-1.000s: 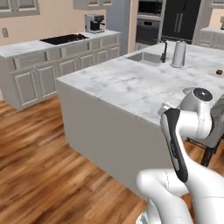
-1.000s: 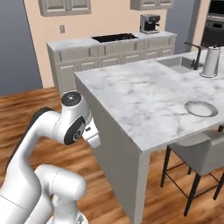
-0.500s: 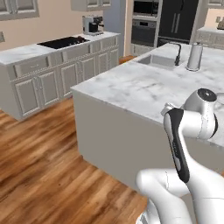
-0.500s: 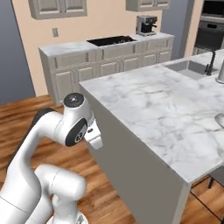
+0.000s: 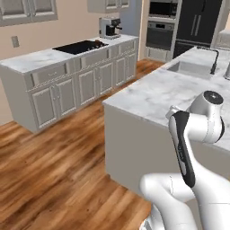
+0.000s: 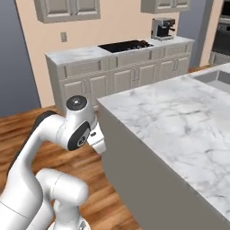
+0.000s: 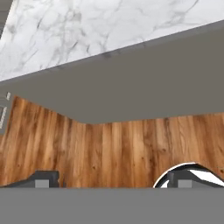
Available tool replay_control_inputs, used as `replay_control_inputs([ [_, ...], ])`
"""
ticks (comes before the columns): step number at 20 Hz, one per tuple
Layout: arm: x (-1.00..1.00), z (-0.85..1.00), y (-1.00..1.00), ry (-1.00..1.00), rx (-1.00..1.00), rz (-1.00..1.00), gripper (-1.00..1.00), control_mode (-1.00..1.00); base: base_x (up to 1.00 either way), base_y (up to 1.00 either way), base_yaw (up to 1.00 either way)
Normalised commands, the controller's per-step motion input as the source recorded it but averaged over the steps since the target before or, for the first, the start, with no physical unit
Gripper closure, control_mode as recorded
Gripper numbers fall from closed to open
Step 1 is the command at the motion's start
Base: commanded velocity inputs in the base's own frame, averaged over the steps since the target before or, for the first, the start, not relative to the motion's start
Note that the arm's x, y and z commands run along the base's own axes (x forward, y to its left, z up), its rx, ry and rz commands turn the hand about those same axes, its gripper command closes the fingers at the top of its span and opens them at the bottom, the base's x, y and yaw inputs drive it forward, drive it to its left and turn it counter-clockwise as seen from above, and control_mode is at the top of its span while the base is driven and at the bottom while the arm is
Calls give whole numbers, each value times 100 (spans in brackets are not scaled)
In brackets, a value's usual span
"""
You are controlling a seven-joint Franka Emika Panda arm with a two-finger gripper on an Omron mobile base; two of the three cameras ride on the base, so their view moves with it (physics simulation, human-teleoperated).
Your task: Take the chicken drumsticks from the pan and place one on each plate on the dining counter.
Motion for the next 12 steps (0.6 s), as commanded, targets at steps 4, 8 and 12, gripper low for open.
replay_control_inputs([
  [4, 0, 0, 0, 0, 0, 0, -100, 100, 100, 100, 0],
  [8, 0, 0, 0, 0, 0, 0, -100, 100, 100, 100, -6],
  [12, 0, 0, 0, 0, 0, 0, -100, 100, 100, 100, -19],
])
